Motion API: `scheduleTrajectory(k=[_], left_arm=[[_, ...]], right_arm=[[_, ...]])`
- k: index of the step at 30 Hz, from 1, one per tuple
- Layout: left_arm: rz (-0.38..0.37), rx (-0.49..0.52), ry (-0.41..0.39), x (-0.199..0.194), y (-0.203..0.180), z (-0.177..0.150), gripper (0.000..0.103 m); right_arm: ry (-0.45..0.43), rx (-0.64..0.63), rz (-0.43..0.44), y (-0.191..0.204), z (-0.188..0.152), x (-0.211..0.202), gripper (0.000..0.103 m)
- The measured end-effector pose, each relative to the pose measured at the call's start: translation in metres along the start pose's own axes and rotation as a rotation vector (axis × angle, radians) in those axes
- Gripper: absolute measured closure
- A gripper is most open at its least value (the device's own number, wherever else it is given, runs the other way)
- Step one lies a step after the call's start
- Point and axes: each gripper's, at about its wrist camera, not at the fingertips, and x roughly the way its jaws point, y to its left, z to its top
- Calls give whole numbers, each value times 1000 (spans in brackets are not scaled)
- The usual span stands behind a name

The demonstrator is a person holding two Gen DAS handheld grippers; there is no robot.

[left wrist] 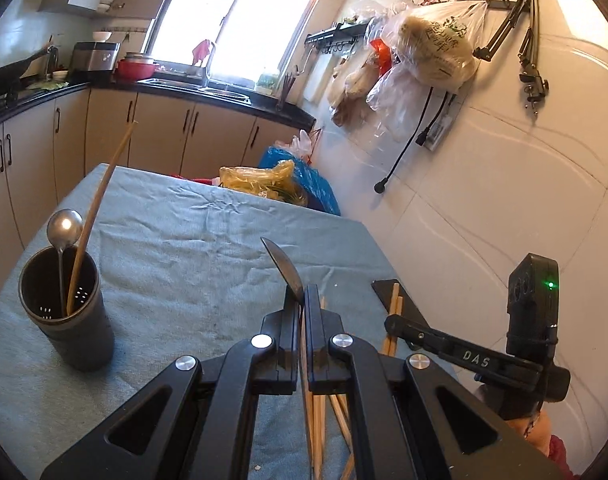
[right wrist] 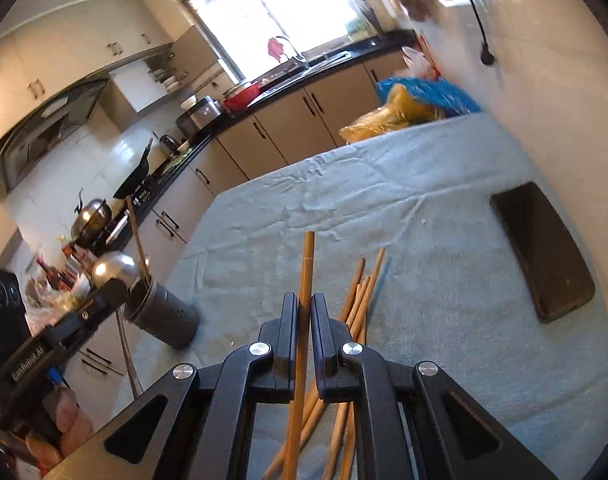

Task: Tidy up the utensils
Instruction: 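Lift both held bundles and carry them toward the black holder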

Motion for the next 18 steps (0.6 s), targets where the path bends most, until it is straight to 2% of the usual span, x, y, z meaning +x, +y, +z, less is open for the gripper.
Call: scheduleTrajectory(k=[4, 10, 18], left_arm=[[6, 7, 10, -2, -1, -5, 101], [14, 14, 26, -6, -4, -17, 101], [14, 4, 47, -3, 0, -26, 101]], right_arm=[[46, 22, -3, -8, -5, 18, 95], [157, 159, 0, -46, -12, 59, 95], [218, 230, -16, -71, -20, 78, 94]])
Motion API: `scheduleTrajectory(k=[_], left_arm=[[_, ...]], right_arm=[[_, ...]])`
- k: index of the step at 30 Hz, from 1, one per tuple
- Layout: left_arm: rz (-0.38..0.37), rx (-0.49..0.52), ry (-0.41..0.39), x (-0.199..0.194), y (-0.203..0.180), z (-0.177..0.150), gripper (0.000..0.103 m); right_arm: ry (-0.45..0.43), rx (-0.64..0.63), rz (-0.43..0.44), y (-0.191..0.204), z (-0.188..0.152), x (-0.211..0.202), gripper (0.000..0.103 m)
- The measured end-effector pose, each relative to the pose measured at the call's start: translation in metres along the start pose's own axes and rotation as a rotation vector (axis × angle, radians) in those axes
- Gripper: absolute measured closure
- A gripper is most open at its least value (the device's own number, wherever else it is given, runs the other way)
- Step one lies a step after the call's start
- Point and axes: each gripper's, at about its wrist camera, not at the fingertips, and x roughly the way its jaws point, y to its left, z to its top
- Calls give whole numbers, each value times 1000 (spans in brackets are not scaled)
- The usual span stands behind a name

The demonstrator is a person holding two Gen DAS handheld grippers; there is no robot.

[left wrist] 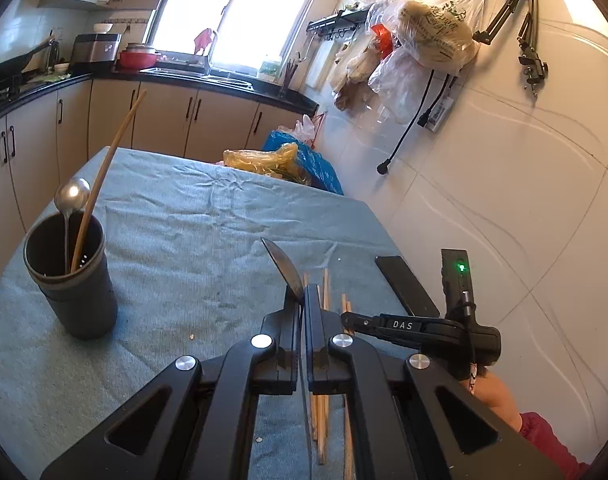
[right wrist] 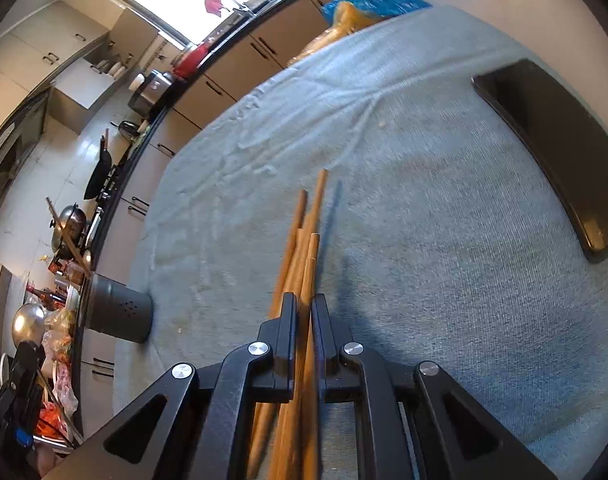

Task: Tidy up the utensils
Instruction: 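Lift both held bundles and carry them toward the black holder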

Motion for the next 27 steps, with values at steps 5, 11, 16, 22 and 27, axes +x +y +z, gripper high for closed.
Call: scheduleTrajectory(k=[5, 11, 16, 22, 27], left_arm=[[4, -1, 3, 0, 1, -3, 101], [7, 2, 4, 1, 0, -3, 101], [15, 9, -10, -3, 0, -1, 101], [33, 23, -70, -19, 2, 8, 101], [74, 23, -144, -42, 15, 23, 101]], right_arm=[[23, 31, 0, -9, 0, 6, 92], [17, 28, 7, -9, -2, 3, 93], [-56, -24, -7, 3, -3, -21, 94], [-186, -131, 22, 40, -6, -70, 96], [-314, -232, 79, 87, -14, -110, 96]])
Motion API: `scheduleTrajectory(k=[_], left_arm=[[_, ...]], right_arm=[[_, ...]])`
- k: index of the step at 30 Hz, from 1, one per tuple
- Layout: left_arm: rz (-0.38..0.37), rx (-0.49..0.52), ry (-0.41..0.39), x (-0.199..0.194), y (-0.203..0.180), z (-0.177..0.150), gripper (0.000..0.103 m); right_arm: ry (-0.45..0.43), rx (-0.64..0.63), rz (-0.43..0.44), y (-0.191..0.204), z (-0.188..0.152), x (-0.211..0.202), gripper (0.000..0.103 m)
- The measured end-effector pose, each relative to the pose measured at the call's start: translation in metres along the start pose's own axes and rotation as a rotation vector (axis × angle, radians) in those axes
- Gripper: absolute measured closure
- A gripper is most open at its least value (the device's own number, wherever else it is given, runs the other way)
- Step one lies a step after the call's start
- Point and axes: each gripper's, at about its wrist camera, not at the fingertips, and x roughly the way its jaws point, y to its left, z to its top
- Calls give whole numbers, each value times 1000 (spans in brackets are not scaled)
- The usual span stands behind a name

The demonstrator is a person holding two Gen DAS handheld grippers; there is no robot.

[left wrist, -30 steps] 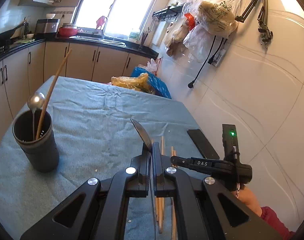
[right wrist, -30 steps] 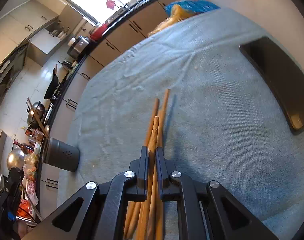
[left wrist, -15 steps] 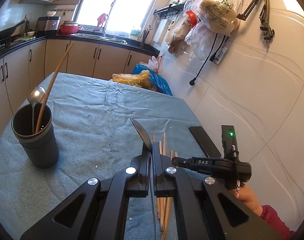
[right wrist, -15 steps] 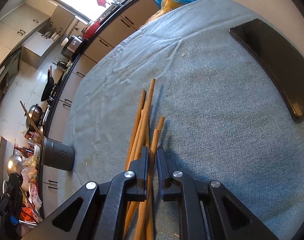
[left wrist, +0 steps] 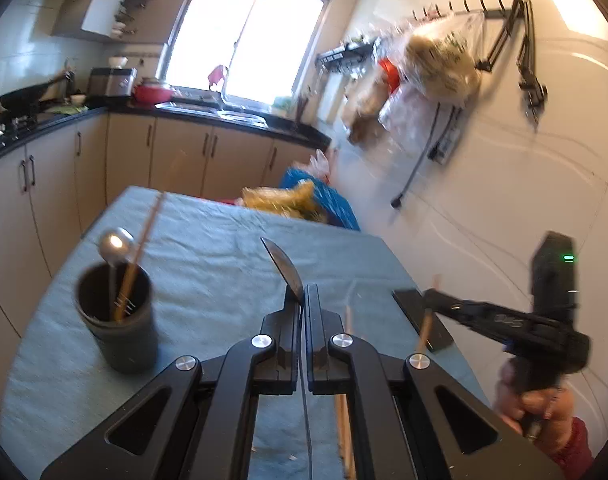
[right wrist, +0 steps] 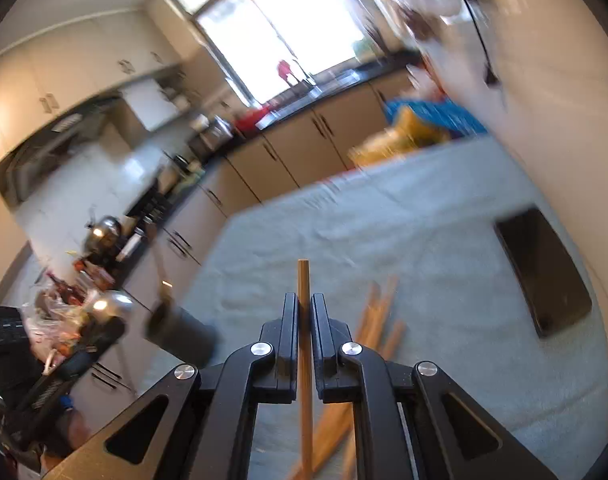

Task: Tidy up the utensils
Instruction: 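Lift both held bundles and carry them toward the black holder, then lower the left tool's utensils into the holder and open while the right tool releases its chopsticks there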

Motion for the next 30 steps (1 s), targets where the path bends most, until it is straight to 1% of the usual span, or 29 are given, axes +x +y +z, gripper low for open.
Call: scheduleTrajectory(k=[4, 10, 12, 19, 24, 27, 30], left_arm=[[48, -4, -56, -13, 21, 18, 101], [131, -21, -113, -22, 64, 46, 101], [156, -33, -131, -23, 79, 54, 101], [211, -93, -187, -10, 124, 77, 101], [226, -110, -202, 10, 140, 84, 101], [225, -122, -194, 21, 148, 80, 101], [239, -121, -183, 35, 155, 74, 101]], right_arm=[[-68, -31, 77, 40, 14, -10, 96], [-118, -103, 152, 103, 32, -4, 96], [-132, -119, 163, 122, 40, 0, 96], [-184, -174, 199, 171, 70, 10, 96], [-175, -196, 226, 195, 81, 31, 96], [-168, -222, 220, 208, 78, 47, 96], [-154, -240, 206, 211, 73, 64, 96]])
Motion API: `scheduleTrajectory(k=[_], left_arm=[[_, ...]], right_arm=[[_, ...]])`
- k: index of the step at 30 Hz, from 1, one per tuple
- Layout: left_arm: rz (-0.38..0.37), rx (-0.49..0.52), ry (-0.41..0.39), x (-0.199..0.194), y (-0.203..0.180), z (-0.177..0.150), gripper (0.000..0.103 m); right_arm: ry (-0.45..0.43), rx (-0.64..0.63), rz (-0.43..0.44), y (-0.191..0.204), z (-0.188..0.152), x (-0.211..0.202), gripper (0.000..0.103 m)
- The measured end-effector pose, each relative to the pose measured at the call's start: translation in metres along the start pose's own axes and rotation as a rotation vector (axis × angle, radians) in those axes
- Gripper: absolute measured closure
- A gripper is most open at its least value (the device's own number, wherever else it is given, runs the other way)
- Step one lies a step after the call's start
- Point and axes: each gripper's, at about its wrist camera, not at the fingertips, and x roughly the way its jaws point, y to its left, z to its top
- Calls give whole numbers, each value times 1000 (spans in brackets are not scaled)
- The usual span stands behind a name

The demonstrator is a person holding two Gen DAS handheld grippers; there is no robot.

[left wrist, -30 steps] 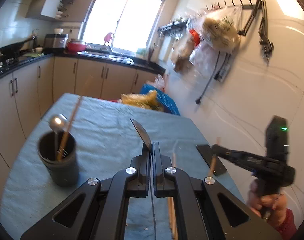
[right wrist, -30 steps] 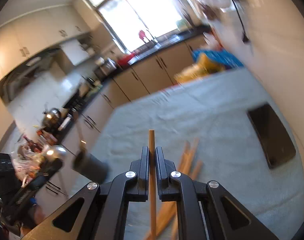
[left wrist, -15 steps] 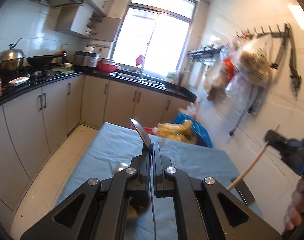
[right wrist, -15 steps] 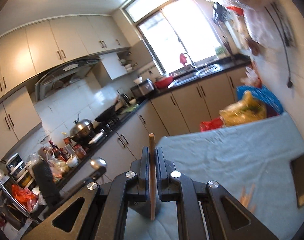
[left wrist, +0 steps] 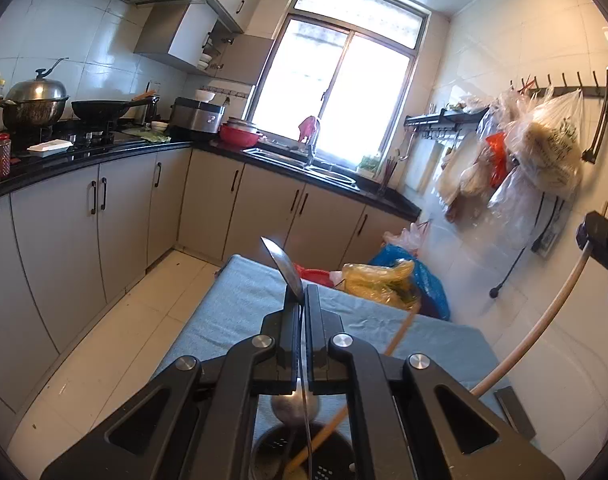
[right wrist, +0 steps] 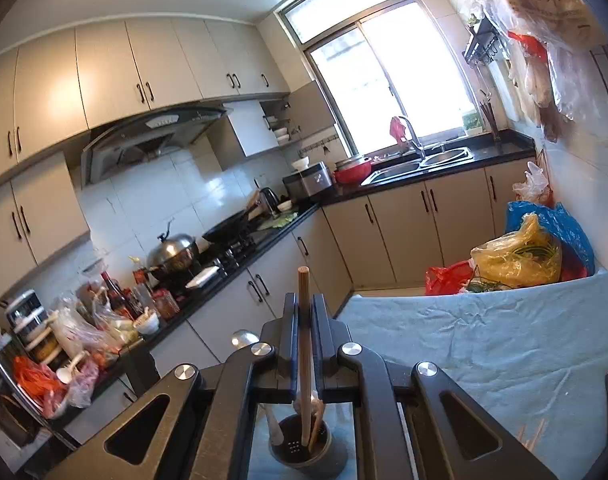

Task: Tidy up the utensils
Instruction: 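Lower the left tool's utensils into the holder and open while the right tool releases its chopsticks there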

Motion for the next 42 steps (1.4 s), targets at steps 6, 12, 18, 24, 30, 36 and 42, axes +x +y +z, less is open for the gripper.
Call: scheduleTrajectory(k=[6, 12, 18, 24, 30, 36, 42], left_arm=[[13, 14, 0, 10, 9, -14, 101], [11, 36, 12, 12, 8, -27, 101], [5, 26, 41, 14, 13, -32, 101], [0, 35, 63, 13, 11, -39, 101], [-4, 32, 78, 12, 12, -44, 101], [-4, 30, 84, 12, 13, -46, 101], [-3, 28, 81, 10, 13, -47, 98]], right_arm=[[64, -41, -27, -1, -23, 33, 96], [143, -37, -33, -9, -45, 55, 96], [198, -21, -41, -16, -60, 67, 96], [241, -16, -57, -19, -72, 78, 96], [238, -38, -75, -15, -75, 76, 95], [239, -48, -80, -11, -76, 75, 95], [243, -48, -78, -8, -75, 71, 95]])
